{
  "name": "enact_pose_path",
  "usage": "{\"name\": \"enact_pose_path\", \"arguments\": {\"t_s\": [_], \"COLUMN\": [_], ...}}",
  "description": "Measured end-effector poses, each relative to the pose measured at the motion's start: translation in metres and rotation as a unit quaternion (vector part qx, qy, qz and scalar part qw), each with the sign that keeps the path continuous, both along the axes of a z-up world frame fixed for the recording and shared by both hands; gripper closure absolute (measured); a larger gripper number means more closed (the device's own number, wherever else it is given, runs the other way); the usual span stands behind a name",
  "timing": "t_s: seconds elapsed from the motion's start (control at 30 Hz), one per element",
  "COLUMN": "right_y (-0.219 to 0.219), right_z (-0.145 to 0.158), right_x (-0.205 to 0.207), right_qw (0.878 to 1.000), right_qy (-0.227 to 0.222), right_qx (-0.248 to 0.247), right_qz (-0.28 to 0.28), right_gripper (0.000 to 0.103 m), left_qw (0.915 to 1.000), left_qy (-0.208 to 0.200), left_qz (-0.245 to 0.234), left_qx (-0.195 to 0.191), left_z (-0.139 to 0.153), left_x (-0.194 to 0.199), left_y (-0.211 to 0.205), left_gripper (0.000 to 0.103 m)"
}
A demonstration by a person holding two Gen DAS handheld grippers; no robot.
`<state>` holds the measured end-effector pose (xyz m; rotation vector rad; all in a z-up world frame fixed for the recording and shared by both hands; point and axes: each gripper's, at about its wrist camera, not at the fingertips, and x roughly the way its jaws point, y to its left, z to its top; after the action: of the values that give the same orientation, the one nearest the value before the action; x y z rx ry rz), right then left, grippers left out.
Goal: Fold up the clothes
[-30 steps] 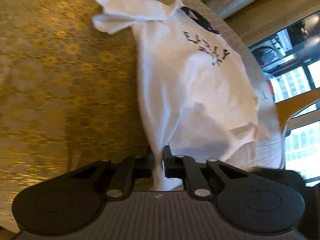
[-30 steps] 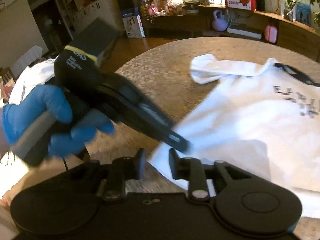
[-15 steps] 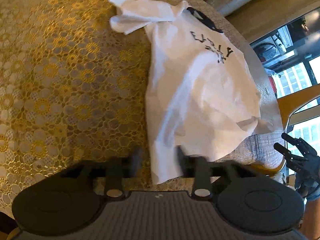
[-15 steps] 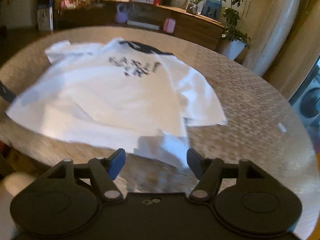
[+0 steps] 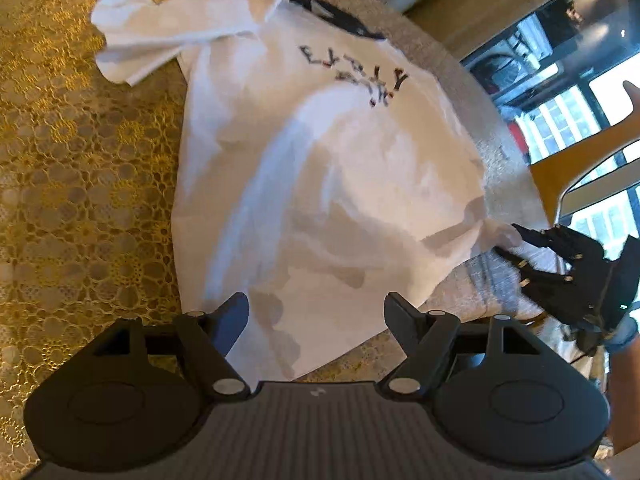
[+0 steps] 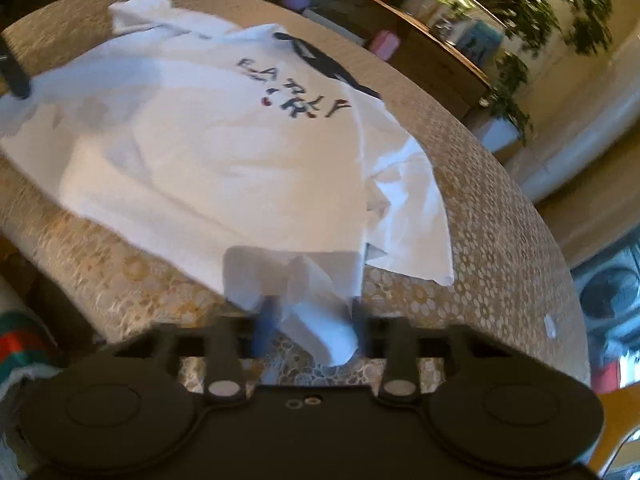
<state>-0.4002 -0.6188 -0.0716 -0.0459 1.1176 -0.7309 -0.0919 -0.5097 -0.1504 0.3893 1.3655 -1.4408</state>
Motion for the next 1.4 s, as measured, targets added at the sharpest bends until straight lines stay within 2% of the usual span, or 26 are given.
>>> {"name": "enact_pose_path", "arguments": {"t_s": [0.13, 0.23, 0.4, 0.47, 0.6, 0.83, 1.03, 1.13, 1.3, 1.4], "right_y": [0.015, 0.023, 0.033, 0.037, 0.045, 0.063, 0.053, 0.037, -0.006, -0.044], "right_z": [0.016, 0.027, 0.013, 0.013, 0.031, 0.018, 0.013, 0.019, 0.035, 0.043], "right_x": [-0.021, -0.044, -0.077, -0.083, -0.082, -0.021, 0.038, 0.048, 0.022, 0.000], "right_qw": [1.000, 0.998, 0.998, 0.999, 0.998, 0.997, 0.991, 0.989, 0.986, 0.979], "right_qy": [-0.030, -0.052, 0.002, 0.010, -0.037, -0.062, -0.107, -0.130, -0.150, -0.161], "right_qx": [0.009, 0.025, 0.055, 0.033, 0.028, 0.020, 0.049, 0.067, 0.050, 0.048], "right_qz": [-0.001, -0.008, -0.028, -0.036, -0.033, 0.044, 0.071, 0.036, -0.052, -0.118], "right_gripper": [0.002, 0.000, 0.000, 0.000, 0.000, 0.000, 0.000, 0.000, 0.000, 0.000], "left_qw": [1.0000, 1.0000, 0.9999, 0.9999, 0.9997, 0.9989, 0.9994, 0.9996, 0.9999, 0.9999], "left_qy": [-0.003, -0.004, -0.011, -0.010, 0.006, 0.010, 0.010, 0.008, -0.003, 0.001], "left_qz": [-0.001, 0.002, 0.009, 0.013, 0.025, 0.042, 0.033, 0.027, 0.011, -0.004], "left_qx": [-0.004, -0.004, 0.000, 0.001, 0.003, 0.016, 0.008, 0.004, -0.004, -0.013], "left_z": [-0.004, -0.003, 0.000, 0.002, 0.005, 0.003, 0.008, 0.009, 0.010, 0.013], "left_x": [0.001, 0.004, 0.011, 0.015, 0.023, 0.025, 0.017, 0.013, 0.006, 0.002], "left_y": [0.002, 0.005, 0.014, 0.019, 0.028, 0.033, 0.034, 0.033, 0.030, 0.023], "left_gripper": [0.028, 0.028, 0.028, 0.028, 0.028, 0.028, 0.028, 0.028, 0.028, 0.028]}}
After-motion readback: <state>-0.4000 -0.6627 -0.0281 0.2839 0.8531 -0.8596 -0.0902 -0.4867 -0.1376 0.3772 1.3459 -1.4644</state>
